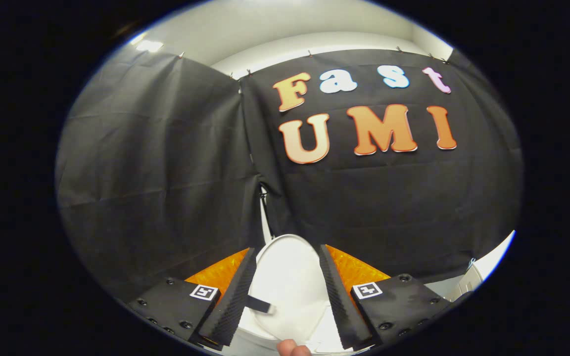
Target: Open the toilet lid.
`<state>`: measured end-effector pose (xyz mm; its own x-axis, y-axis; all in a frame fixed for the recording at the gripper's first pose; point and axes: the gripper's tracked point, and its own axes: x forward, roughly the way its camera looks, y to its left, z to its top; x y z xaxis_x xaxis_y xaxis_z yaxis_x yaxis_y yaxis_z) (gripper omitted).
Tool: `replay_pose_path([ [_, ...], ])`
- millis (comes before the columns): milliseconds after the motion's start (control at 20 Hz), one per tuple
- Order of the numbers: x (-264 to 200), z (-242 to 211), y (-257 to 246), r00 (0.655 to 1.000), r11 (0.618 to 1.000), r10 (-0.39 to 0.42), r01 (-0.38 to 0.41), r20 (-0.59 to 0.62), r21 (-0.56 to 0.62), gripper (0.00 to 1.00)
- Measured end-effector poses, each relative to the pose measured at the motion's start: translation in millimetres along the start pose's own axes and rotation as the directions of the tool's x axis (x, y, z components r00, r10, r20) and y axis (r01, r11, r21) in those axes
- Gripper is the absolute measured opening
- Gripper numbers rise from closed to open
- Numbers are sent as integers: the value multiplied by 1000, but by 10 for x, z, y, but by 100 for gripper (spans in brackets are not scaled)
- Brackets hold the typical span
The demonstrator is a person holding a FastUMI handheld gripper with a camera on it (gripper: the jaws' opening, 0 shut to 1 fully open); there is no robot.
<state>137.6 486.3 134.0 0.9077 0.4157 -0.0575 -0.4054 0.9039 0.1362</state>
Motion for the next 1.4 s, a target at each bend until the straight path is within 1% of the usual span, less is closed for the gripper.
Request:
replay_pose_path([
  [100, -176, 78, -369, 1000, 1000, -21, 21, 16, -11, 84],
  [300, -571, 170, -1089, 995, 991, -82, 88, 55, -105, 83],
  [400, -791, 199, -1372, 992, 985, -108, 116, 62, -129, 83],
  [550, -1066, 263, -1738, 988, 977, -138, 148, 75, -150, 83],
  [800, -1527, 271, -2316, 975, 966, -198, 211, 101, -148, 84],
  [1100, -1920, 9, -2982, 955, 943, -277, 292, 107, -159, 84],
  [1300, -2077, -305, -3360, 934, 923, -343, 355, 101, -149, 84],
  [1400, -2122, -499, -3512, 926, 916, -370, 377, 75, -136, 84],
])
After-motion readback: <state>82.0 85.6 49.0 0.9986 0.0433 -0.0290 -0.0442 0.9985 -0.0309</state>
